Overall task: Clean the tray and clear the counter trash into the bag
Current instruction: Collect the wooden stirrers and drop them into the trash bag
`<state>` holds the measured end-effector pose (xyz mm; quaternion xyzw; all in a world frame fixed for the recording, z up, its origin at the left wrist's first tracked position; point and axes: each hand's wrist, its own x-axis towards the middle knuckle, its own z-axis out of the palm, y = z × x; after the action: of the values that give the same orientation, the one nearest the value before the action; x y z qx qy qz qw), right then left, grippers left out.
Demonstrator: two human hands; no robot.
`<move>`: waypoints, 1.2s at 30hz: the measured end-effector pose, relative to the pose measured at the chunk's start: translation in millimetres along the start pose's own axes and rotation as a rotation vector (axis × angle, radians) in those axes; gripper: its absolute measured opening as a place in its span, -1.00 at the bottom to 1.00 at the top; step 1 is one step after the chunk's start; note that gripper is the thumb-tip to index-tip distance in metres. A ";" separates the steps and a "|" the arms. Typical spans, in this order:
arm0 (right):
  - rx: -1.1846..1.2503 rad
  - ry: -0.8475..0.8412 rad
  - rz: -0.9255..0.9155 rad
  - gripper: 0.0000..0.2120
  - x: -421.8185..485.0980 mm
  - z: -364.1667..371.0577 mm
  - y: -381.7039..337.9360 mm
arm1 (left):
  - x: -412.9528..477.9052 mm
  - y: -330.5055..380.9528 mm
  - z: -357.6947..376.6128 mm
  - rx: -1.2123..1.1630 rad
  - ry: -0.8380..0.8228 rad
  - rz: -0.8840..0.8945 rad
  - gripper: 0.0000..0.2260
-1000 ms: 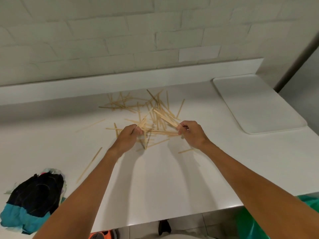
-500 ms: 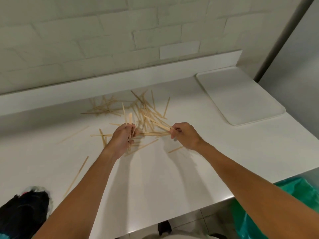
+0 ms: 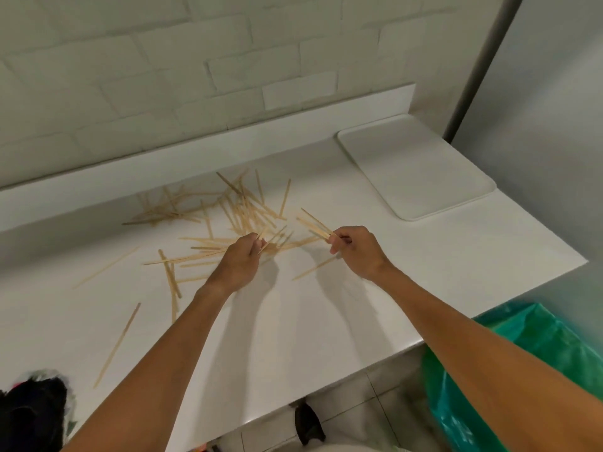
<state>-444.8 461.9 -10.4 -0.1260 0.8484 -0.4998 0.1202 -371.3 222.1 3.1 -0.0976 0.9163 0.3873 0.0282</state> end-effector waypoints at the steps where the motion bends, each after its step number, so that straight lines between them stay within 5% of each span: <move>1: 0.005 0.022 0.014 -0.79 -6.3 -11.0 5.2 | 1.2 10.6 8.3 0.033 -0.007 0.029 -0.70; 18: -0.108 0.451 0.359 -0.72 -217.2 -253.7 161.3 | -35.4 241.4 258.6 0.211 -0.502 0.447 -0.78; 28: -0.181 0.437 0.583 -0.80 -332.5 -330.6 240.4 | -78.4 315.8 412.5 0.402 -0.715 0.513 -0.82; 32: -0.173 0.392 0.649 -0.65 -349.7 -340.9 252.8 | -88.0 321.6 431.1 0.400 -0.729 0.491 -0.60; 36: -0.187 0.368 0.609 -0.66 -346.6 -340.5 251.0 | -88.5 314.5 426.9 0.372 -0.707 0.487 -0.59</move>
<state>-255.1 973.8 -43.3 0.2136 0.8966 -0.3757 0.0968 -357.9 755.5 -62.3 0.2650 0.9006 0.2214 0.2639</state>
